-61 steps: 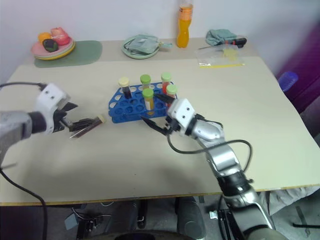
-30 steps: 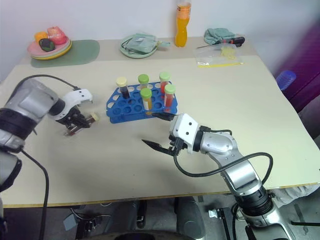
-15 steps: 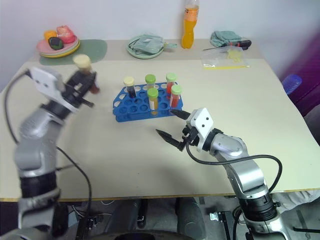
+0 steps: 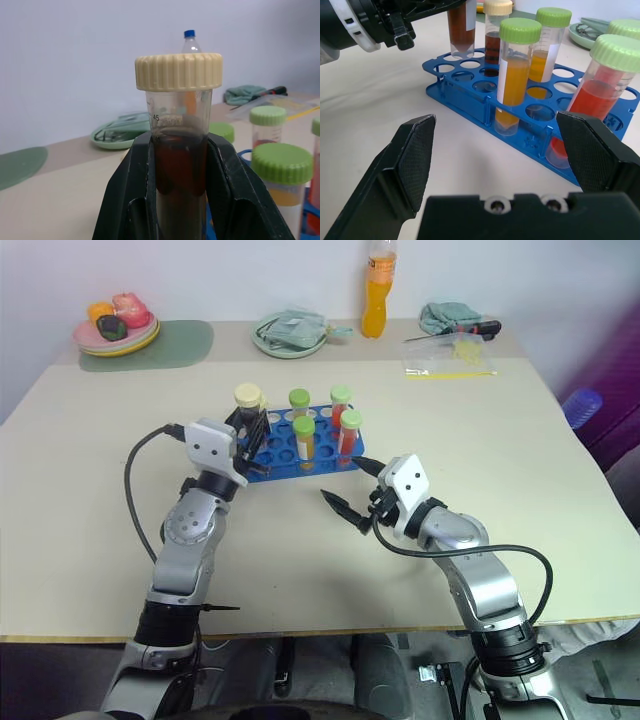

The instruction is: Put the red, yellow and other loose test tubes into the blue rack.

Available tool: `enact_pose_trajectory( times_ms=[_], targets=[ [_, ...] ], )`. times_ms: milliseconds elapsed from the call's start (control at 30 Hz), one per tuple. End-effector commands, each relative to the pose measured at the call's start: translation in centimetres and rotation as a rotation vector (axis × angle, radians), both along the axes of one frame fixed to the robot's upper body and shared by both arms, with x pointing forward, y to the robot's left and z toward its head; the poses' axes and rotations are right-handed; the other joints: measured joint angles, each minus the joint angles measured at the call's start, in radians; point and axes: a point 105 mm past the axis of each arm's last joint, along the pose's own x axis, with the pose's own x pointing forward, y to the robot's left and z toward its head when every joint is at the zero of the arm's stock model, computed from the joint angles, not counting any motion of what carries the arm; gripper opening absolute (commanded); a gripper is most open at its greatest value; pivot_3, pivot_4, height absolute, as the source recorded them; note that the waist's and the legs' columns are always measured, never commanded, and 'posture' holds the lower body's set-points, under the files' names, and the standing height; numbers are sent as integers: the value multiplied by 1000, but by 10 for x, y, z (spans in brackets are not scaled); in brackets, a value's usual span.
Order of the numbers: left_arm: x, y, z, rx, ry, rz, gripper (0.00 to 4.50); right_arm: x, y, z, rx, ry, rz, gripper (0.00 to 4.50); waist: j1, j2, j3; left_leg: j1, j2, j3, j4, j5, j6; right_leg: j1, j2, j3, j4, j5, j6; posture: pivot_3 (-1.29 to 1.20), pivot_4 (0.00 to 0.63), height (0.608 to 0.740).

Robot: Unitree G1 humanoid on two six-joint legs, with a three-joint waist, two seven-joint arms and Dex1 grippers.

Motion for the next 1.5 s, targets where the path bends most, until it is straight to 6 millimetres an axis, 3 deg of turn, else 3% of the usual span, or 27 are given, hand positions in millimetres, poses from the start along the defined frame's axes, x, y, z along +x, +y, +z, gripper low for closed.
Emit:
enact_pose_trajectory(
  times_ms=[33, 867, 1267, 1500],
  targets=[
    [0, -4, 3, -40, -13, -15, 753, -3, 0, 13, 22, -60, -10, 4264, 0, 0, 0, 0, 0, 0, 0, 0, 0, 0, 0, 0, 0, 0, 0, 0, 150, 740],
    [2, -11, -26, -21, 77, -42, 753, 1, 3, 16, 16, -81, -5, 4264, -1, 0, 0, 0, 0, 0, 0, 0, 0, 0, 0, 0, 0, 0, 0, 0, 150, 740],
    [8, -12, -29, -42, 78, -51, 753, 0, 4, 15, 3, -86, 1, 4264, -1, 0, 0, 0, 0, 0, 0, 0, 0, 0, 0, 0, 0, 0, 0, 0, 150, 740],
    [2, -9, -24, -56, 63, -69, 4244, -1, -2, 18, -7, -91, 2, 4264, -1, 0, 0, 0, 0, 0, 0, 0, 0, 0, 0, 0, 0, 0, 0, 0, 150, 740]
  ],
)
